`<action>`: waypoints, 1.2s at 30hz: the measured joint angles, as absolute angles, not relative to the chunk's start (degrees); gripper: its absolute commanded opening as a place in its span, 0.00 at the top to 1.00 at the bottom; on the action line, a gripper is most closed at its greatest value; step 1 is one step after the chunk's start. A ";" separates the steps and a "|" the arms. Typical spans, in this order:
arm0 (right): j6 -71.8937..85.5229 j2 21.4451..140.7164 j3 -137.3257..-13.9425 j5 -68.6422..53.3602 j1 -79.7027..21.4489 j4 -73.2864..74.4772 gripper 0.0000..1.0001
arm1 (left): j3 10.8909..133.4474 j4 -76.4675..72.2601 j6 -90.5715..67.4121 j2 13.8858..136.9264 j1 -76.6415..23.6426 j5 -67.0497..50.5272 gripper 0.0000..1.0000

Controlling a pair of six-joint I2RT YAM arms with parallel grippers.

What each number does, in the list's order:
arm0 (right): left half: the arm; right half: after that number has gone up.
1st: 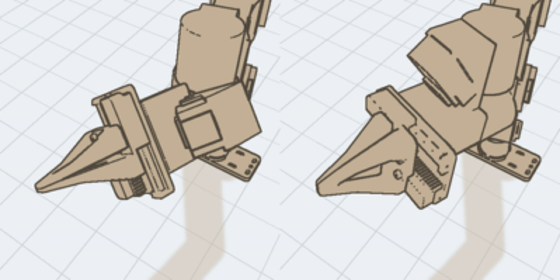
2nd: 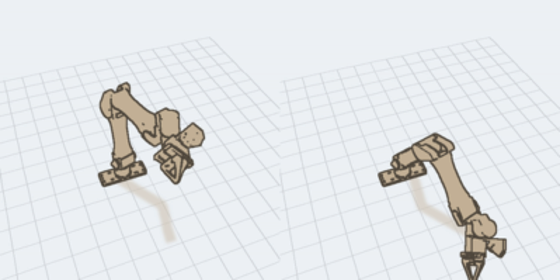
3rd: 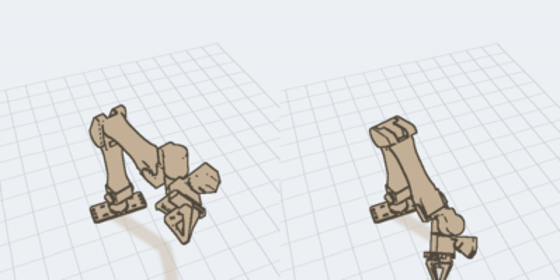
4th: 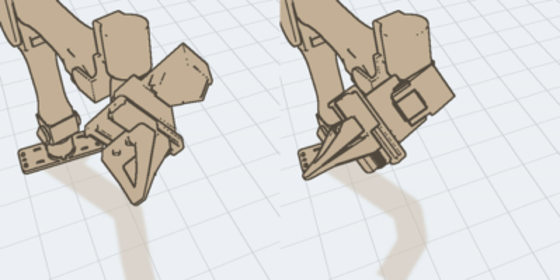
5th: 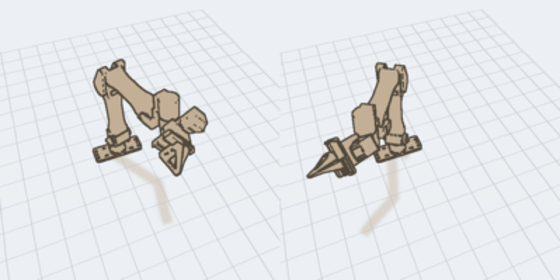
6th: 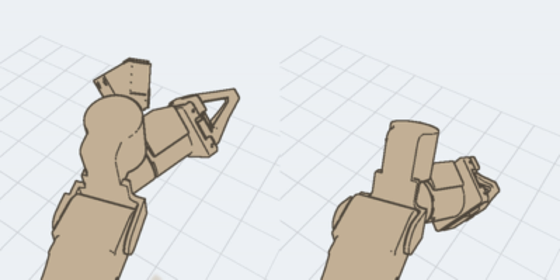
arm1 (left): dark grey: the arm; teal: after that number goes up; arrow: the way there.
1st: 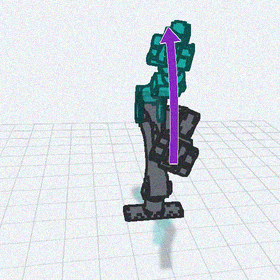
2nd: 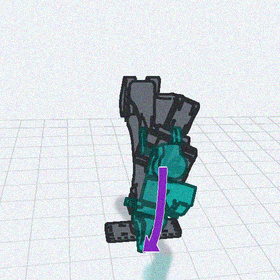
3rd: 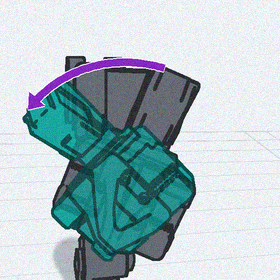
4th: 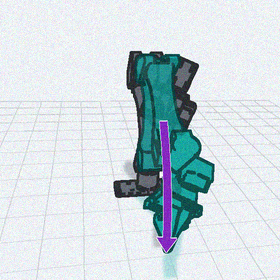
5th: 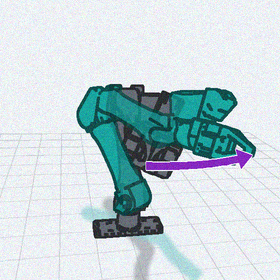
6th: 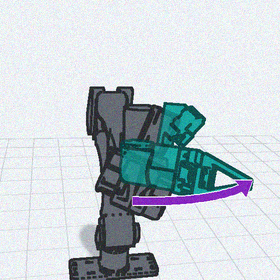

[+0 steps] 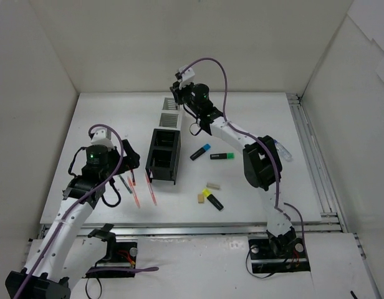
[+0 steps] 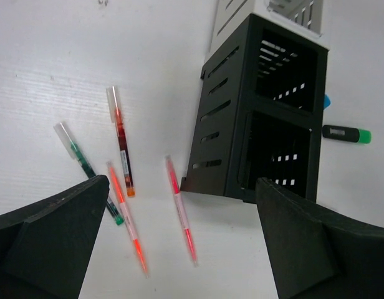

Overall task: Sort the stationery into containers
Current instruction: Place the pen in the storage box.

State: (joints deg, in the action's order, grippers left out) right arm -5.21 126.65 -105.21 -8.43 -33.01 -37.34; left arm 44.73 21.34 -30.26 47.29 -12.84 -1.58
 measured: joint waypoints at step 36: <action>0.67 122.08 -95.11 -9.56 -31.07 -40.99 0.02 | 42.94 23.70 -38.50 57.56 0.45 -1.98 0.00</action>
